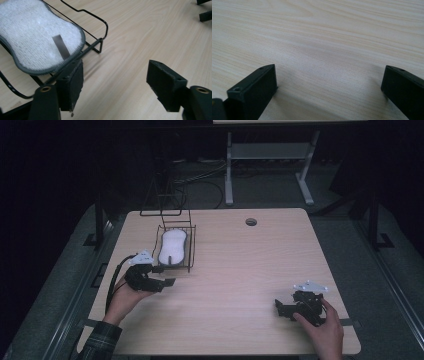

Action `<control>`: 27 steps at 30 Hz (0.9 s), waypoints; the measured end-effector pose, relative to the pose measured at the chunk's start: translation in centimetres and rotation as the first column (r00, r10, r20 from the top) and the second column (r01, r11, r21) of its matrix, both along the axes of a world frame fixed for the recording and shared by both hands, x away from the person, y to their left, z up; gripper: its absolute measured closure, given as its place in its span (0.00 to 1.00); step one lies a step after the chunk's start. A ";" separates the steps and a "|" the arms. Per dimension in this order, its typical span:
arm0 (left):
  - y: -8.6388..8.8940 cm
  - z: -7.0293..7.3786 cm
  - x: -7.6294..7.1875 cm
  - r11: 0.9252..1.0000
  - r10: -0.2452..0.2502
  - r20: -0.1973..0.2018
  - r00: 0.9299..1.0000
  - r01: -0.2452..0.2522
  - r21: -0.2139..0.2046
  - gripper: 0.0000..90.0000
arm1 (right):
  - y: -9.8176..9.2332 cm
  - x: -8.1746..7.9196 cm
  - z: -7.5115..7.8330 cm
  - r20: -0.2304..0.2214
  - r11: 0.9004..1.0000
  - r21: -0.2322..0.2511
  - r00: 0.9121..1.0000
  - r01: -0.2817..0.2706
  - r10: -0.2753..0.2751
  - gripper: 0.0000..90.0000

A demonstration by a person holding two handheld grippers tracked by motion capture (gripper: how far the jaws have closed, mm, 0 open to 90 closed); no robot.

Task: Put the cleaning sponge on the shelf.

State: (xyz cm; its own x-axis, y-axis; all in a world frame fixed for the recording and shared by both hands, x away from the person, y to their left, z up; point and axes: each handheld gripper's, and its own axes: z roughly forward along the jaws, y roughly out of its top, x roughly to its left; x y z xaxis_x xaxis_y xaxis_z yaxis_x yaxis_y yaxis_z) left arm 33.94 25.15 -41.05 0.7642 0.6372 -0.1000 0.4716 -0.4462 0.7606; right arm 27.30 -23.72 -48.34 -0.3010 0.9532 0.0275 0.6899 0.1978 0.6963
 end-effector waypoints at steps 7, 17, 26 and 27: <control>-0.4 -1.3 -1.4 0.998 -0.002 0.009 1.000 0.002 0.060 0.22 | 0.0 0.0 0.0 0.000 1.000 0.000 1.000 0.000 0.000 0.00; -0.9 -2.7 -3.2 0.993 -0.038 -0.003 0.999 0.038 0.109 0.17 | 0.0 0.0 0.0 0.000 1.000 0.000 1.000 0.000 0.000 0.00; -1.6 -4.3 -4.8 0.983 -0.092 -0.047 0.995 0.098 0.154 0.16 | 0.0 0.0 0.0 0.000 1.000 0.000 1.000 0.000 0.000 0.00; -1.6 -4.5 -4.9 0.983 -0.094 -0.052 0.994 0.101 0.154 0.16 | 0.0 0.0 0.0 0.000 1.000 0.000 1.000 0.000 0.000 0.00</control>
State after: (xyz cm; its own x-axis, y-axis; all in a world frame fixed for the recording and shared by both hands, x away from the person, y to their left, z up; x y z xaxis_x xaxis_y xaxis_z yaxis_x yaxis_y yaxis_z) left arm 28.99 23.58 -45.51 0.8202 0.5707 -0.0398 0.4517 -0.6033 0.6572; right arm 27.30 -23.72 -48.34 -0.3014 0.9531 0.0274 0.6898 0.1981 0.6963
